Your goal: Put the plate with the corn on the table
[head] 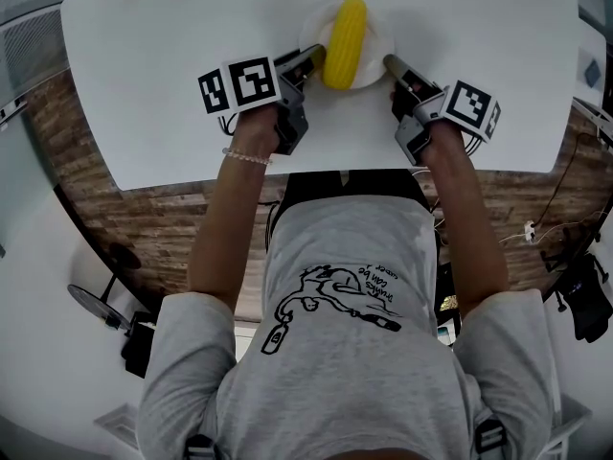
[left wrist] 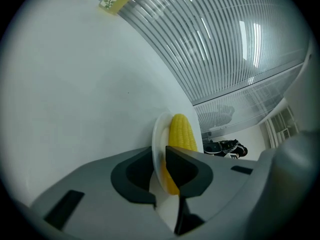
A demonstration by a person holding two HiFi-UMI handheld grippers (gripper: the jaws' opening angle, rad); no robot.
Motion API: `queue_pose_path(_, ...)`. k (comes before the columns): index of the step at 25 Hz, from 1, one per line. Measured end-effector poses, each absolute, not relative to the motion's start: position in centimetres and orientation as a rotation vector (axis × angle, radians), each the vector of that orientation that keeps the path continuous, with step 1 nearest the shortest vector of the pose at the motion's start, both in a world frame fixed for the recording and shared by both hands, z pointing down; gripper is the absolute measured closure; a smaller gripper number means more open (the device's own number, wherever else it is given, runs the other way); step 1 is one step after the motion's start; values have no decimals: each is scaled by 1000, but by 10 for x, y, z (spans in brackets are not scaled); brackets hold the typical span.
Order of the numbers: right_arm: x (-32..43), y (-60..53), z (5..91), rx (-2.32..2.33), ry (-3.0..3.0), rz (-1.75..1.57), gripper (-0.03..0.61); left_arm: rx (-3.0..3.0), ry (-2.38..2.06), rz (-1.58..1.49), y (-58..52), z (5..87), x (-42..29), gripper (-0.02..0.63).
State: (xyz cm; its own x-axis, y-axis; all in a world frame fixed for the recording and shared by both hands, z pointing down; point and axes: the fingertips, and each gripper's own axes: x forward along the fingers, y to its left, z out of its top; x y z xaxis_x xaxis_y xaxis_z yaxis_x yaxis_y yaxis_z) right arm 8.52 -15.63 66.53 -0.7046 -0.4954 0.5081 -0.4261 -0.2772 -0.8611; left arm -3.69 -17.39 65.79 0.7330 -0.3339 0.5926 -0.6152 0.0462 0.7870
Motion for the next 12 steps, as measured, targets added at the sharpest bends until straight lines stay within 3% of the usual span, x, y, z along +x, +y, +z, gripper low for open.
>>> queue_pose_path(12,87,-158,666,-1219,1869,-2143,552,1552,-837,226,-175,655,-44,489)
